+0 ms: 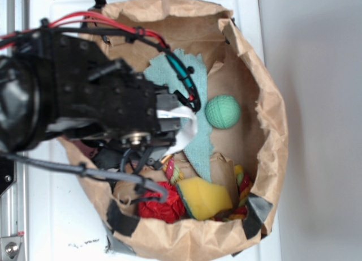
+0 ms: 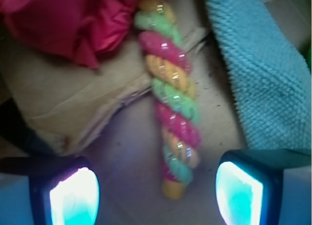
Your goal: Grab the multicolored rope.
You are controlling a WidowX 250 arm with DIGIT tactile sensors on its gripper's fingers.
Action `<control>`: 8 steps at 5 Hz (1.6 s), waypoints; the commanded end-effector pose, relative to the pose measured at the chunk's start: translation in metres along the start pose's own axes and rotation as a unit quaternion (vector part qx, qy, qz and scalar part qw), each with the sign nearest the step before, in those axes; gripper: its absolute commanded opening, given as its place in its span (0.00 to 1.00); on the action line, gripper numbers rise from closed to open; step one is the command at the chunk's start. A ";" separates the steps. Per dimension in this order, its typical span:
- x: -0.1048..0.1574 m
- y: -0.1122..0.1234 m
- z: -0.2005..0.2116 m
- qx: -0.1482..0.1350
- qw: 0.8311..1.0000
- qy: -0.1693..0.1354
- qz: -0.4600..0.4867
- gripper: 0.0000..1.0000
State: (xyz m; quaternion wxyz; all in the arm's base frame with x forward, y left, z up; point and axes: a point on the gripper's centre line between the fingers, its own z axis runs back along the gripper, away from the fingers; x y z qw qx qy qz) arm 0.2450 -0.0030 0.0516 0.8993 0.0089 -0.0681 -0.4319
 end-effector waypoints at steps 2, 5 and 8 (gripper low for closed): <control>0.019 -0.020 0.024 0.007 0.999 -0.041 -0.028 1.00; 0.030 -0.008 0.026 0.017 0.998 -0.051 -0.011 1.00; 0.041 -0.019 -0.009 -0.002 0.999 -0.038 0.014 1.00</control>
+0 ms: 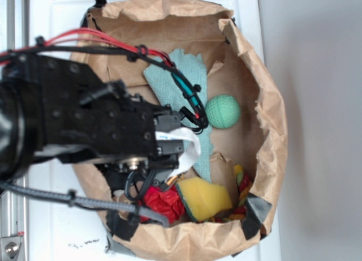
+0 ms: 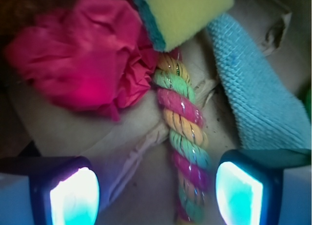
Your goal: Grab the multicolored rope.
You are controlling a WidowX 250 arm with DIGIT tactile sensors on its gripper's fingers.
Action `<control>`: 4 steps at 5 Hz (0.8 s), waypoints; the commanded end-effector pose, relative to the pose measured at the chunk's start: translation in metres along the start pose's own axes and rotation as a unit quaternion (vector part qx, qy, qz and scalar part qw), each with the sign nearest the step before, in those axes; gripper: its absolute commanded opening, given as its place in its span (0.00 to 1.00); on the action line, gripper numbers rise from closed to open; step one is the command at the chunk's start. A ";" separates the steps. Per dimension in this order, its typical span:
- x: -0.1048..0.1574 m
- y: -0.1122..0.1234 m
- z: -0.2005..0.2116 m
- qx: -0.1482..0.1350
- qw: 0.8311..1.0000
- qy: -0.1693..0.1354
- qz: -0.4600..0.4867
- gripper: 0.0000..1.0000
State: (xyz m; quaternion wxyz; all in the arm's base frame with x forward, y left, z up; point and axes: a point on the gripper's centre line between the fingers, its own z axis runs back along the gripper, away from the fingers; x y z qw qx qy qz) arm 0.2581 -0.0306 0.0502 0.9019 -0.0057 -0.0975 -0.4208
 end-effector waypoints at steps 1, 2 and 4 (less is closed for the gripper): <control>0.011 -0.015 -0.011 -0.006 1.000 0.001 -0.001 1.00; 0.011 -0.014 -0.011 -0.010 1.000 0.000 0.002 1.00; 0.016 0.007 -0.009 0.017 0.999 -0.008 0.050 1.00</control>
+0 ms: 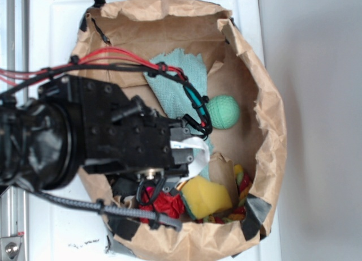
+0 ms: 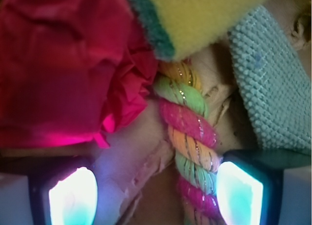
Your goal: Grab the multicolored rope.
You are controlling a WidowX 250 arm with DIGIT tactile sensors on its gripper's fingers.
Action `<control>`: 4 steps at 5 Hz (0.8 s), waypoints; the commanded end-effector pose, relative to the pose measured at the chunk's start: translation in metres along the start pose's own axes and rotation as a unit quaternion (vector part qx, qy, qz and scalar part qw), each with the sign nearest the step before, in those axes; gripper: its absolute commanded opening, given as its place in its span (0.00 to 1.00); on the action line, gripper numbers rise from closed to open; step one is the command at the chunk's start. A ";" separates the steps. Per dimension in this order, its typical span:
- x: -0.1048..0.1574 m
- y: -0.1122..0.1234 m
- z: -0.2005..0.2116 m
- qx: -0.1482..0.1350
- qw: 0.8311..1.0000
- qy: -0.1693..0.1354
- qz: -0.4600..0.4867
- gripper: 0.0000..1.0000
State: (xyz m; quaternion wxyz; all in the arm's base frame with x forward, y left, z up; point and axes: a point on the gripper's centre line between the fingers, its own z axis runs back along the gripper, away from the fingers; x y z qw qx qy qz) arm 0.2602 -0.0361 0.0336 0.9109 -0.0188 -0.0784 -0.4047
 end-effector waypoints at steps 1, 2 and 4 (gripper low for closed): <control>0.016 0.025 0.007 0.059 0.997 -0.016 0.049 1.00; 0.015 0.028 0.006 0.060 0.997 -0.014 0.050 1.00; 0.015 0.031 0.000 0.060 0.997 -0.003 0.052 1.00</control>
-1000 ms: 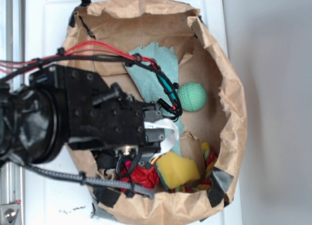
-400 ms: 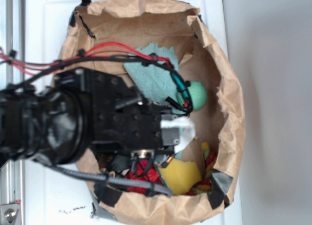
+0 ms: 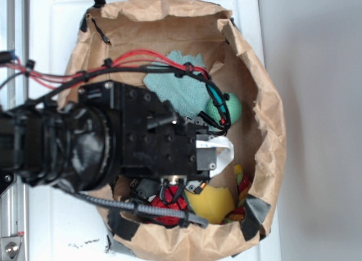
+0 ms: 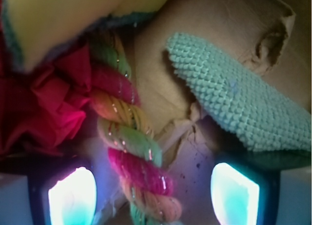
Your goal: Grab the multicolored rope.
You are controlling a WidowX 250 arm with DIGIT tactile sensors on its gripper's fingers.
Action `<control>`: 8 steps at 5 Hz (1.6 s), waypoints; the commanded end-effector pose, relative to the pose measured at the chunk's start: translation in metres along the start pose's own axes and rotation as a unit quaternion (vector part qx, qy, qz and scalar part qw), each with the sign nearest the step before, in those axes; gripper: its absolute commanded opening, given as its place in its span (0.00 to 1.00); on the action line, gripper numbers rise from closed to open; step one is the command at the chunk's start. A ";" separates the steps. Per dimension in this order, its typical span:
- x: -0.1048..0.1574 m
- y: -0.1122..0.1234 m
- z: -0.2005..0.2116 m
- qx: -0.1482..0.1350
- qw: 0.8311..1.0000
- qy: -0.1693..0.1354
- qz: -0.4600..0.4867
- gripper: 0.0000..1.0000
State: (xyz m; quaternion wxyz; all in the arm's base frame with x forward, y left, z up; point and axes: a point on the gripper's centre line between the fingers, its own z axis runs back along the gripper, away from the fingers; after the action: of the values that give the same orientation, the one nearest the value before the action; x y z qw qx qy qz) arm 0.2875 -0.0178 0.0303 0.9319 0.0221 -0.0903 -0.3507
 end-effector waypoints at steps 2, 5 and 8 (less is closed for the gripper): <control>0.015 -0.028 -0.010 -0.010 0.998 0.028 -0.050 1.00; 0.013 -0.023 -0.008 -0.003 0.999 0.009 -0.035 0.00; 0.012 -0.020 -0.003 -0.009 1.000 -0.004 -0.028 0.00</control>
State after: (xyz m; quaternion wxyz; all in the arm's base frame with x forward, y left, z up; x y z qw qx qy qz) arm 0.2858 -0.0330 0.0189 0.9254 0.0094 -0.0732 -0.3717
